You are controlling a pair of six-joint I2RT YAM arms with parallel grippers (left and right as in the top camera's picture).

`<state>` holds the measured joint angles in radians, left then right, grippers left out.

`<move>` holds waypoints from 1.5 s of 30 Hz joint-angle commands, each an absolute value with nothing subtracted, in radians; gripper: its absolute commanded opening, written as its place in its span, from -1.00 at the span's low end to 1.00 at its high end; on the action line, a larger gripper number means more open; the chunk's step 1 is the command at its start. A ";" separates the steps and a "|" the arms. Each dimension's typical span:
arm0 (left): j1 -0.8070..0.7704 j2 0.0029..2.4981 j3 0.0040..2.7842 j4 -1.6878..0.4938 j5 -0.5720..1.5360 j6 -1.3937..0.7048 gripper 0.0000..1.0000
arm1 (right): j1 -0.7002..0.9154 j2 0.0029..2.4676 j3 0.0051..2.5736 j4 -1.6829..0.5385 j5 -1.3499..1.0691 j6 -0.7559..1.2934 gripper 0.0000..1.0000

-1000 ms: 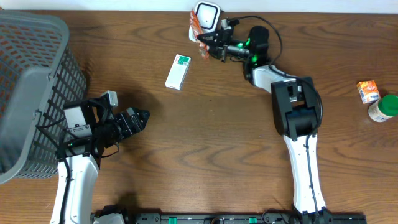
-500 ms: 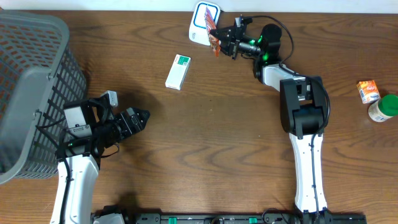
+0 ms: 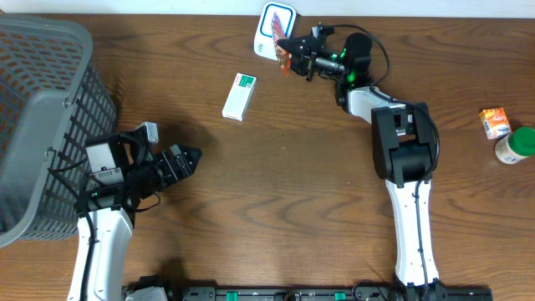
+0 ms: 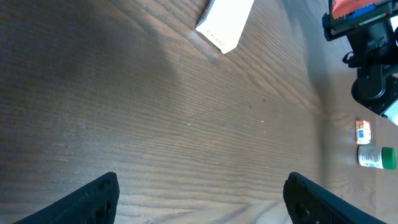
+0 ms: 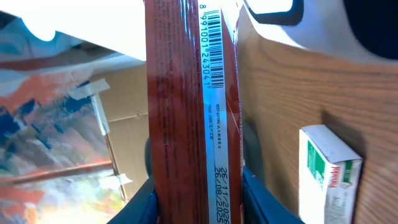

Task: Scan the item barcode
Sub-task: 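Hold the bar's barcode side in front of the scanner, then carry the bar right and drop it near the right edge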

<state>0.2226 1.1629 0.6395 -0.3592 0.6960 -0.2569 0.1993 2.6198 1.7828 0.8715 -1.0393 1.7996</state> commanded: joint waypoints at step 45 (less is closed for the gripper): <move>0.231 1.156 0.641 -0.358 0.683 -0.236 0.72 | 0.211 2.370 1.787 1.295 -1.254 1.724 -0.95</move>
